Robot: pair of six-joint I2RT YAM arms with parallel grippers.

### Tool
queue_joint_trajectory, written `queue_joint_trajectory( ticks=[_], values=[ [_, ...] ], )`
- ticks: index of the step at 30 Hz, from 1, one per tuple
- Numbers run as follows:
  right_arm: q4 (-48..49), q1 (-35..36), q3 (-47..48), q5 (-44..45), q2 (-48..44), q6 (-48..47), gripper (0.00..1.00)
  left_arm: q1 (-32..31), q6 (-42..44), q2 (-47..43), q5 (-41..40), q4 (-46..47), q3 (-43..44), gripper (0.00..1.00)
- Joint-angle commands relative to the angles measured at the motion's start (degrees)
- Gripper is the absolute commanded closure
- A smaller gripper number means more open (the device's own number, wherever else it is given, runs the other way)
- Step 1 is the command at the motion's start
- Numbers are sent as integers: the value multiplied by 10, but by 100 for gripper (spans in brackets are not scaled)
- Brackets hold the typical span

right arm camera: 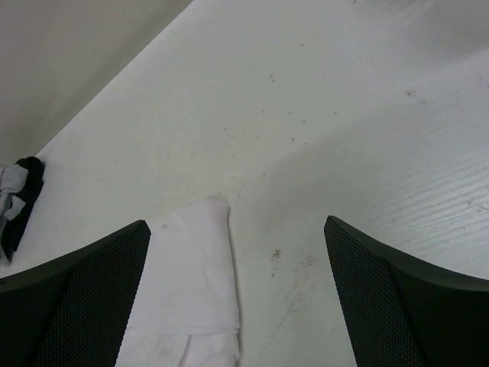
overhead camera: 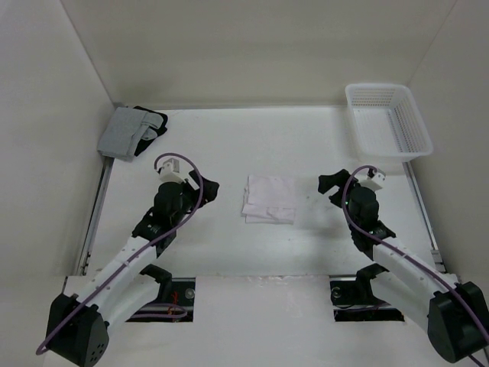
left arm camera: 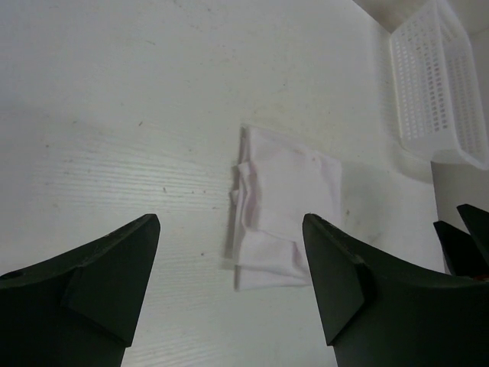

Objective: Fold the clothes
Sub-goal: Fold the tank top

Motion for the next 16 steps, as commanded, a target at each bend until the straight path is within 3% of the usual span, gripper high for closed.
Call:
queue_joint_trajectory(
  ticks=[1,16],
  values=[
    [30,-4,6,24,-1,-1,0,15,8,-26,-4,-68,-5,25],
    [34,-7,8,16,15,1,0,13,12,38,2,-18,-3,26]
  ],
)
